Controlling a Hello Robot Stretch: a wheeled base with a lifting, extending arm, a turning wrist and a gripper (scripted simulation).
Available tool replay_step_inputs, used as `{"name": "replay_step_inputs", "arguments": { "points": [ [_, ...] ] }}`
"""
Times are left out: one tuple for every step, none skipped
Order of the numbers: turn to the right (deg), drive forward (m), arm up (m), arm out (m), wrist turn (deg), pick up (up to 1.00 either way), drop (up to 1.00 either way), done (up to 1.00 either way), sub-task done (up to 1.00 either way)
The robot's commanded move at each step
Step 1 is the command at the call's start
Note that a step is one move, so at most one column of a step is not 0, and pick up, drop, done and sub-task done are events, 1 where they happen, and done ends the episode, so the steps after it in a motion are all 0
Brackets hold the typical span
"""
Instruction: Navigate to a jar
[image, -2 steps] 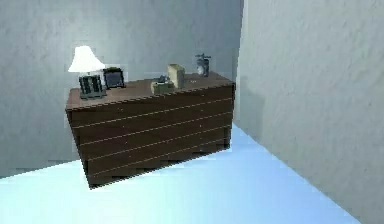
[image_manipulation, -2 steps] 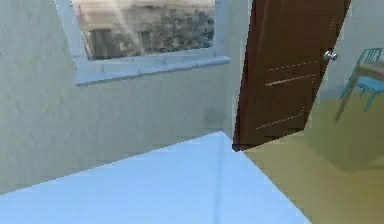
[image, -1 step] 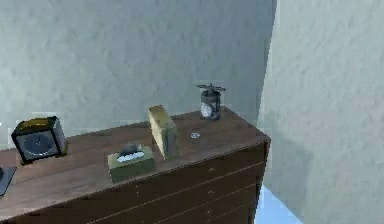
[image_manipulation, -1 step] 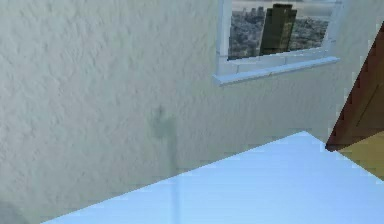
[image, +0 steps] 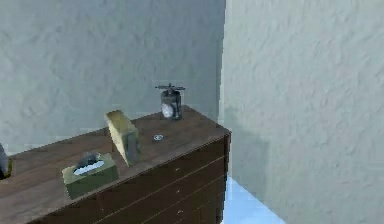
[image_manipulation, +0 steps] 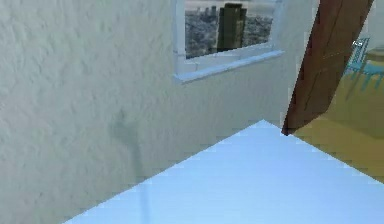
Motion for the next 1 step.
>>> {"name": "replay_step_inputs", "arguments": {
  "points": [
    [0.0,0.10,0.00,0.00,0.0,0.00,0.00,0.00,0.00]
  ]
}}
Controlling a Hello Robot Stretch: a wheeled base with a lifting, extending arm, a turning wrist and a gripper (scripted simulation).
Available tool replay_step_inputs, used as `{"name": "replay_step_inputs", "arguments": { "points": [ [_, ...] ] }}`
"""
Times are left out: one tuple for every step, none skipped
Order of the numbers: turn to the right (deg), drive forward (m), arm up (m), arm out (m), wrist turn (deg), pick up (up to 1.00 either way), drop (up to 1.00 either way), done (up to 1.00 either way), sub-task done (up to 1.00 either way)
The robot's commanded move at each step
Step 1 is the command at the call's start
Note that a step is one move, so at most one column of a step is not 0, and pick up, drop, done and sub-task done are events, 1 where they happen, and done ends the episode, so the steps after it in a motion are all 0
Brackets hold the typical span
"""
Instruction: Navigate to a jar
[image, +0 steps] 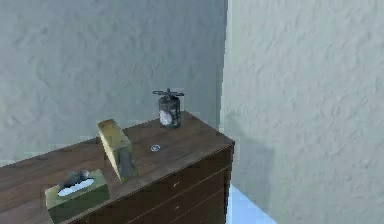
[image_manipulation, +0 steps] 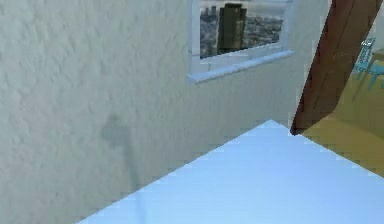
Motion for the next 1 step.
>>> {"name": "replay_step_inputs", "arguments": {
  "points": [
    [0.0,0.00,0.00,0.00,0.0,0.00,0.00,1.00,0.00]
  ]
}}
